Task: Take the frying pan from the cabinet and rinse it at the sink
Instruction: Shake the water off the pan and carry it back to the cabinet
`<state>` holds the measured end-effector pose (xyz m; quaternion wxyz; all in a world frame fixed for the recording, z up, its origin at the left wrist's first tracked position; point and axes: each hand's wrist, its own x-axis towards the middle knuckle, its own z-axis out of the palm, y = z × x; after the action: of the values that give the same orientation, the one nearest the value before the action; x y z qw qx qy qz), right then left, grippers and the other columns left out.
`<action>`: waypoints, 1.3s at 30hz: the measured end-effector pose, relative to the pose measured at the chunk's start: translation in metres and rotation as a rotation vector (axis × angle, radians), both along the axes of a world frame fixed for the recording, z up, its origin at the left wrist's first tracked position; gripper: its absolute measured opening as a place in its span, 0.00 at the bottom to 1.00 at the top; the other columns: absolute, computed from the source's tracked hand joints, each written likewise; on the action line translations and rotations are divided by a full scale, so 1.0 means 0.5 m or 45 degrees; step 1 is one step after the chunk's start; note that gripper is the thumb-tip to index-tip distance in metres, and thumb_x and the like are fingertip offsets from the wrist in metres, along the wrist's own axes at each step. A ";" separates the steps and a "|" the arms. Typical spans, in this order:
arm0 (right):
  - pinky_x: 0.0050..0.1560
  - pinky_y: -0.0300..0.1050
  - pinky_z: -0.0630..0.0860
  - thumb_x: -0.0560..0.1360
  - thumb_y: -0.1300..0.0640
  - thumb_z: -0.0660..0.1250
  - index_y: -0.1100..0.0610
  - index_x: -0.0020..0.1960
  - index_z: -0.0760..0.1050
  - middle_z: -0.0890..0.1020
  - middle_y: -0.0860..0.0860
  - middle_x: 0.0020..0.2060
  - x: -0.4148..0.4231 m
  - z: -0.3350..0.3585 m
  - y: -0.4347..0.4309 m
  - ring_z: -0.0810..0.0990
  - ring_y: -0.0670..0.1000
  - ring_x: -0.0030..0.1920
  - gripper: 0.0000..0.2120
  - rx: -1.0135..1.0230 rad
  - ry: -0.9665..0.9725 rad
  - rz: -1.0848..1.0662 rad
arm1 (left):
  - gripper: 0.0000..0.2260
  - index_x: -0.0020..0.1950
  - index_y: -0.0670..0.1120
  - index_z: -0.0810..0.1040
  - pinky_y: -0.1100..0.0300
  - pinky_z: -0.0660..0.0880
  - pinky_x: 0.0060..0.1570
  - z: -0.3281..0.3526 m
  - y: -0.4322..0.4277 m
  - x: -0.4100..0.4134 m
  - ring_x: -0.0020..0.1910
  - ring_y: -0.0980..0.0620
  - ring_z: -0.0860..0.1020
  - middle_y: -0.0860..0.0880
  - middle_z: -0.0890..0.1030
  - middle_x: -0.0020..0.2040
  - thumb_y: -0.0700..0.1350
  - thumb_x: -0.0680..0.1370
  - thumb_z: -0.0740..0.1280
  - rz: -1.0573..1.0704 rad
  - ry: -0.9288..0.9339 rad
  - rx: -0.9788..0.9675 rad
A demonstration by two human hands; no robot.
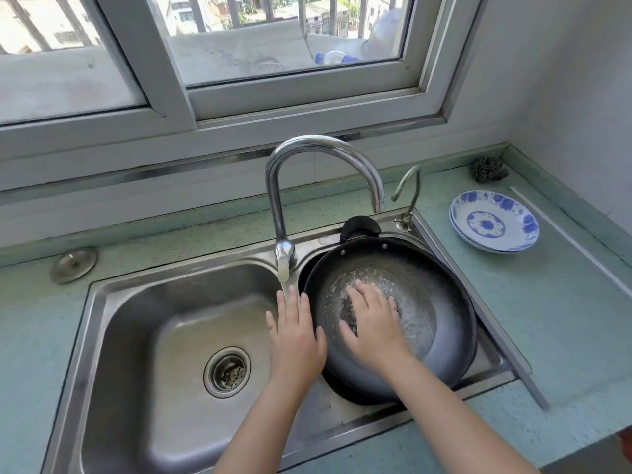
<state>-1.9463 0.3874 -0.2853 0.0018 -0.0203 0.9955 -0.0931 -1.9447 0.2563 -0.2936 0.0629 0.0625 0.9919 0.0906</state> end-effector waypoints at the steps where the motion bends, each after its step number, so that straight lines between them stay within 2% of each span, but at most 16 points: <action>1: 0.46 0.62 0.78 0.63 0.46 0.60 0.60 0.54 0.81 0.84 0.57 0.52 0.010 0.001 0.007 0.83 0.60 0.52 0.27 -0.008 -0.005 0.000 | 0.27 0.58 0.37 0.79 0.36 0.76 0.47 0.003 0.007 0.014 0.59 0.35 0.78 0.37 0.80 0.60 0.49 0.67 0.55 -0.001 0.000 0.010; 5: 0.44 0.61 0.79 0.57 0.47 0.68 0.59 0.52 0.82 0.85 0.56 0.50 0.057 -0.001 0.041 0.84 0.59 0.49 0.27 0.027 -0.032 -0.029 | 0.27 0.58 0.38 0.80 0.38 0.77 0.48 0.012 0.033 0.069 0.59 0.36 0.78 0.38 0.79 0.61 0.50 0.67 0.55 -0.001 -0.019 0.010; 10: 0.44 0.63 0.80 0.58 0.50 0.70 0.62 0.53 0.81 0.84 0.59 0.51 0.117 -0.008 0.091 0.84 0.61 0.51 0.26 -0.054 -0.038 -0.031 | 0.26 0.57 0.38 0.80 0.39 0.77 0.48 0.014 0.070 0.132 0.59 0.37 0.78 0.37 0.80 0.60 0.50 0.67 0.55 0.018 -0.028 0.029; 12: 0.50 0.64 0.78 0.62 0.52 0.73 0.63 0.57 0.79 0.82 0.61 0.55 0.145 -0.013 0.111 0.81 0.62 0.55 0.27 -0.100 -0.029 -0.027 | 0.25 0.56 0.38 0.80 0.39 0.76 0.49 0.017 0.086 0.161 0.59 0.37 0.79 0.37 0.80 0.60 0.49 0.68 0.56 0.025 -0.035 0.061; 15: 0.63 0.62 0.70 0.70 0.52 0.69 0.63 0.66 0.72 0.75 0.61 0.64 0.186 -0.006 0.140 0.73 0.62 0.65 0.28 -0.168 -0.027 -0.034 | 0.23 0.58 0.37 0.79 0.38 0.75 0.50 0.010 0.113 0.207 0.60 0.35 0.77 0.36 0.79 0.61 0.48 0.69 0.60 0.061 -0.006 0.136; 17: 0.71 0.57 0.63 0.74 0.51 0.64 0.60 0.72 0.65 0.68 0.58 0.70 0.212 0.000 0.161 0.65 0.58 0.71 0.28 -0.169 -0.090 -0.019 | 0.24 0.62 0.36 0.76 0.35 0.70 0.57 -0.001 0.133 0.241 0.65 0.34 0.72 0.36 0.74 0.66 0.45 0.69 0.63 0.102 0.021 0.254; 20: 0.74 0.54 0.56 0.77 0.51 0.61 0.58 0.74 0.60 0.63 0.56 0.73 0.250 0.000 0.193 0.59 0.54 0.74 0.28 -0.212 -0.125 -0.007 | 0.27 0.72 0.38 0.64 0.40 0.54 0.71 0.003 0.165 0.292 0.75 0.38 0.55 0.39 0.60 0.75 0.47 0.74 0.57 0.155 -0.017 0.389; 23: 0.74 0.49 0.54 0.77 0.51 0.59 0.58 0.75 0.58 0.62 0.54 0.73 0.286 0.002 0.223 0.58 0.53 0.74 0.28 -0.229 -0.145 0.012 | 0.28 0.75 0.40 0.58 0.44 0.47 0.74 0.002 0.195 0.333 0.77 0.42 0.48 0.42 0.53 0.77 0.48 0.76 0.56 0.137 -0.051 0.417; 26: 0.73 0.46 0.54 0.78 0.50 0.59 0.57 0.75 0.58 0.62 0.54 0.73 0.318 -0.002 0.247 0.58 0.53 0.74 0.28 -0.272 -0.155 0.014 | 0.30 0.74 0.40 0.60 0.46 0.46 0.74 0.007 0.226 0.374 0.77 0.44 0.51 0.43 0.56 0.77 0.50 0.74 0.55 0.167 -0.073 0.498; 28: 0.73 0.45 0.55 0.78 0.50 0.59 0.57 0.74 0.60 0.63 0.53 0.72 0.336 -0.007 0.260 0.59 0.52 0.73 0.27 -0.321 -0.172 0.012 | 0.30 0.75 0.42 0.57 0.50 0.46 0.75 0.008 0.245 0.398 0.77 0.48 0.50 0.46 0.56 0.77 0.52 0.75 0.53 0.185 -0.139 0.536; 30: 0.71 0.44 0.58 0.77 0.51 0.60 0.57 0.72 0.62 0.66 0.53 0.68 0.352 -0.012 0.271 0.63 0.52 0.71 0.25 -0.382 -0.193 -0.001 | 0.27 0.76 0.45 0.54 0.54 0.48 0.75 0.011 0.261 0.417 0.77 0.52 0.51 0.49 0.55 0.77 0.51 0.79 0.55 0.241 -0.247 0.628; 33: 0.65 0.43 0.65 0.77 0.52 0.61 0.57 0.70 0.65 0.70 0.53 0.64 0.369 -0.017 0.287 0.68 0.52 0.66 0.23 -0.532 -0.305 -0.077 | 0.26 0.76 0.45 0.55 0.60 0.54 0.72 0.016 0.284 0.446 0.75 0.54 0.57 0.50 0.59 0.76 0.48 0.80 0.58 0.356 -0.364 0.825; 36: 0.58 0.41 0.69 0.76 0.52 0.63 0.56 0.68 0.68 0.74 0.52 0.59 0.378 -0.023 0.295 0.74 0.50 0.57 0.21 -0.744 -0.492 -0.190 | 0.24 0.74 0.46 0.59 0.60 0.63 0.67 0.019 0.303 0.466 0.69 0.54 0.67 0.50 0.66 0.72 0.47 0.79 0.60 0.460 -0.474 0.986; 39: 0.52 0.38 0.69 0.76 0.53 0.65 0.57 0.64 0.72 0.76 0.49 0.49 0.380 -0.032 0.293 0.74 0.47 0.50 0.18 -0.952 -0.632 -0.296 | 0.22 0.71 0.47 0.64 0.61 0.70 0.59 0.021 0.318 0.472 0.57 0.53 0.76 0.53 0.74 0.60 0.44 0.77 0.62 0.607 -0.574 1.115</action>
<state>-1.7565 0.5337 -0.3013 0.2222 0.1150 0.8587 -0.4473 -1.7084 0.4151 -0.2832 0.2198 -0.1647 0.8101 0.5180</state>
